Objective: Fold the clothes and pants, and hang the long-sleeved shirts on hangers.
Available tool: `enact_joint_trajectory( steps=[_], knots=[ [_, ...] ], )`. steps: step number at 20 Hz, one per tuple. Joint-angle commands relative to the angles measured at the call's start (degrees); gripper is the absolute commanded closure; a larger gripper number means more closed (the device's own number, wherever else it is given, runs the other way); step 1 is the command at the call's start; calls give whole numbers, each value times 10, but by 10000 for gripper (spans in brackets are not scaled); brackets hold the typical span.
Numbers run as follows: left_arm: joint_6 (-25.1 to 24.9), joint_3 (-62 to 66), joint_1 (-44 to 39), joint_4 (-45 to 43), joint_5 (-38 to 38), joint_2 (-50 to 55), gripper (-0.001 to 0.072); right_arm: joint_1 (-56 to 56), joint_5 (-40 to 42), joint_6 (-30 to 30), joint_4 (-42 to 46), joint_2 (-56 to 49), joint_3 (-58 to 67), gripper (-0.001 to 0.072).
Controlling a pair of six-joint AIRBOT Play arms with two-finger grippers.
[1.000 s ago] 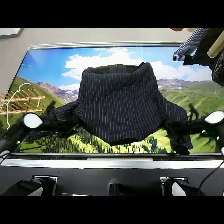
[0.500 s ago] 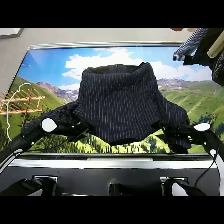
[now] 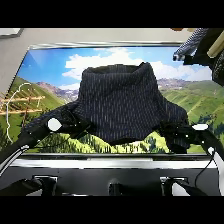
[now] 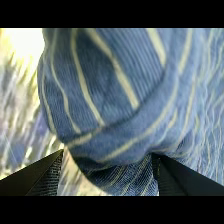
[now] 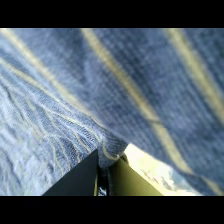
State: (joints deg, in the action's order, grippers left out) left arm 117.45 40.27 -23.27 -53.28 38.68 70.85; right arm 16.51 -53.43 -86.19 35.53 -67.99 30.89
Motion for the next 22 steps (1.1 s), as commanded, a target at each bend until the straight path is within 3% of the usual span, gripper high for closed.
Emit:
enact_joint_trajectory(
  steps=[1,2,6,11,13,16,20,22],
  knots=[
    [0,0,0,26,-27,16,297,0,-27,-7,6,35,0,695],
    [0,1,0,36,-26,14,707,0,-41,-22,20,53,0,695],
    [0,6,14,37,55,-36,703,0,-148,-117,131,145,0,696],
    [23,6,21,-9,300,-194,703,0,-423,-240,217,340,1,696],
    [31,6,21,2,324,-260,703,1,-492,-287,239,415,13,696],
    [37,7,38,66,296,-292,703,1,-483,-329,268,418,64,695],
    [32,7,88,134,211,-233,703,1,-342,-329,251,274,134,694],
    [-25,7,108,189,178,-169,703,1,-264,-327,204,183,148,691]
  ],
)
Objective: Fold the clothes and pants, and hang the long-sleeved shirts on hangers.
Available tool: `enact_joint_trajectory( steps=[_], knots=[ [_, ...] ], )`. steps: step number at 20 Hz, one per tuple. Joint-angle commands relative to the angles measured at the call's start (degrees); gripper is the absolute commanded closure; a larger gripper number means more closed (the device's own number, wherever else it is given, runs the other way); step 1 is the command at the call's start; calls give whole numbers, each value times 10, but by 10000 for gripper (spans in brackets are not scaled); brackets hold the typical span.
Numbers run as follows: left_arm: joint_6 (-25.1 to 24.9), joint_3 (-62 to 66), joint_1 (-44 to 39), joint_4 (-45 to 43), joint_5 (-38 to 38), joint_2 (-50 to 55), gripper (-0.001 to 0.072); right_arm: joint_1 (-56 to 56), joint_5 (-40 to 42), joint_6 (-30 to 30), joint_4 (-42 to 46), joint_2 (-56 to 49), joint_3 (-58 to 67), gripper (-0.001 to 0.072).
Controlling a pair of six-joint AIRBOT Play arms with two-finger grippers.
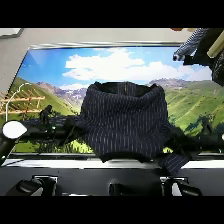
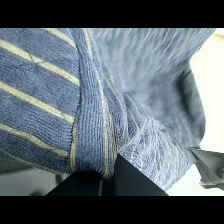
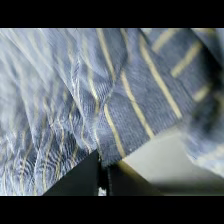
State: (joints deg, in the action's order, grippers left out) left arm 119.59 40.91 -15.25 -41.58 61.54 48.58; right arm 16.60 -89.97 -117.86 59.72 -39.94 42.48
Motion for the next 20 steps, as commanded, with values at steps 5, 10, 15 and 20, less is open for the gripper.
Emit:
enact_joint_trajectory(
  steps=[5,10,15,20],
  knots=[
    [-207,40,28,239,-82,254,703,-2,277,49,-222,-267,31,690],
    [-207,116,28,238,-170,331,701,-45,369,104,-204,-287,31,524],
    [-209,147,45,233,-214,337,317,-82,366,104,-96,-275,35,276],
    [-212,171,97,105,-211,276,247,-82,225,119,125,-169,149,225]
  ],
)
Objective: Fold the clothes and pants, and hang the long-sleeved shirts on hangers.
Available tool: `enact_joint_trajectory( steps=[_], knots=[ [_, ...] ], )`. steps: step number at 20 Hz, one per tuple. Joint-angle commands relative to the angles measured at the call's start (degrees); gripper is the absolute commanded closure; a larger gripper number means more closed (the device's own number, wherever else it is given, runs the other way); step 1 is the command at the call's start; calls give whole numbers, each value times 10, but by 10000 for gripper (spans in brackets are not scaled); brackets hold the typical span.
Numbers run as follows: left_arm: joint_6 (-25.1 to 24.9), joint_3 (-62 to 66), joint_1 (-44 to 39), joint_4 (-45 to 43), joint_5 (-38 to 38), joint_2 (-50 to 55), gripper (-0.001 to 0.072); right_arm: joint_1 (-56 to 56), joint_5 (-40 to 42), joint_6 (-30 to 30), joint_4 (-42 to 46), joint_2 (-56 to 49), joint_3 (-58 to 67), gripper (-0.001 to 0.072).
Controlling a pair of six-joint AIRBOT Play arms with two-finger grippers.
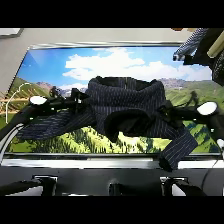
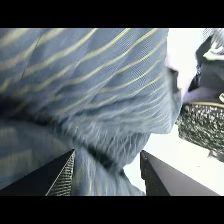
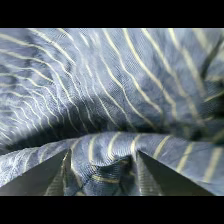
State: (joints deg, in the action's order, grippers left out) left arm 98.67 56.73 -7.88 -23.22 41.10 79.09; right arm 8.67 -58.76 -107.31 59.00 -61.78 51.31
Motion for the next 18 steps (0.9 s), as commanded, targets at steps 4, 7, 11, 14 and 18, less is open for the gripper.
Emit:
enact_joint_trajectory(
  steps=[4,7,11,14,18],
  knots=[
    [-1,13,25,-200,-4,-111,247,-21,-198,34,173,88,164,217],
    [12,13,-6,-250,5,-145,247,-138,-214,0,249,83,171,217],
    [65,13,-30,-298,75,-161,243,-228,-250,-32,358,71,170,145],
    [104,11,-28,-387,183,-179,151,-227,-305,8,423,90,170,79],
    [105,-60,-40,-393,231,-236,151,-227,-364,40,430,133,136,79]
  ],
)
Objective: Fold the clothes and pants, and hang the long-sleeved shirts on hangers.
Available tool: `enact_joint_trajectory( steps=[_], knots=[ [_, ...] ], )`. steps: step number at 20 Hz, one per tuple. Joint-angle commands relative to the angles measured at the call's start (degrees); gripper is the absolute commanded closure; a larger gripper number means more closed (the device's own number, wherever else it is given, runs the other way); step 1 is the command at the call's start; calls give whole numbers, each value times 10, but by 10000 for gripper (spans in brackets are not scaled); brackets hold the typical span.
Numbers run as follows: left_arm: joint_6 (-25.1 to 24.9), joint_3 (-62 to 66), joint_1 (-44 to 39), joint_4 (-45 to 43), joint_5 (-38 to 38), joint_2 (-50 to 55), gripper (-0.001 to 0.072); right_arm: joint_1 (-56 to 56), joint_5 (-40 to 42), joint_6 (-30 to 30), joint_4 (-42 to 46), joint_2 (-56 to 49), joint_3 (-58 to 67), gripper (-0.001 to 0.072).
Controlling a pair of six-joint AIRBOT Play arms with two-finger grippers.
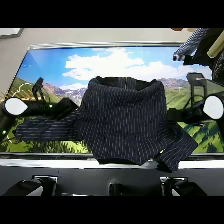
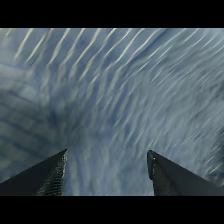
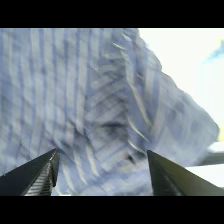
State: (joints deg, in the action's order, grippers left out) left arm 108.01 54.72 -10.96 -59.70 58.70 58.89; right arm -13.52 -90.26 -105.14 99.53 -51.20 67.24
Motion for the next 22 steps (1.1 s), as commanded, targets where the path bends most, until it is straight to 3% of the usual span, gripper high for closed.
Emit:
enact_joint_trajectory(
  steps=[1,8,13,14,17,19,20,21,22],
  knots=[
    [19,-69,-19,-27,53,-52,151,-5,-50,-2,14,43,-52,79],
    [33,-151,-110,17,-11,-77,151,-6,49,-156,-207,102,-278,78],
    [41,-155,-140,17,-42,-31,151,-6,159,-211,-241,102,-360,94],
    [41,-155,-140,16,-48,-20,151,-6,185,-223,-241,102,-368,144],
    [41,-154,-140,17,-81,13,151,-6,262,-248,-235,93,-379,452],
    [41,-154,-140,17,-103,31,151,-6,310,-263,-239,78,-379,487],
    [41,-154,-140,17,-113,37,152,-6,327,-269,-242,71,-379,667],
    [41,-154,-140,20,-121,43,200,-6,334,-282,-243,67,-379,697],
    [41,-154,-140,31,-129,46,449,-6,332,-286,-244,67,-376,697]
  ],
)
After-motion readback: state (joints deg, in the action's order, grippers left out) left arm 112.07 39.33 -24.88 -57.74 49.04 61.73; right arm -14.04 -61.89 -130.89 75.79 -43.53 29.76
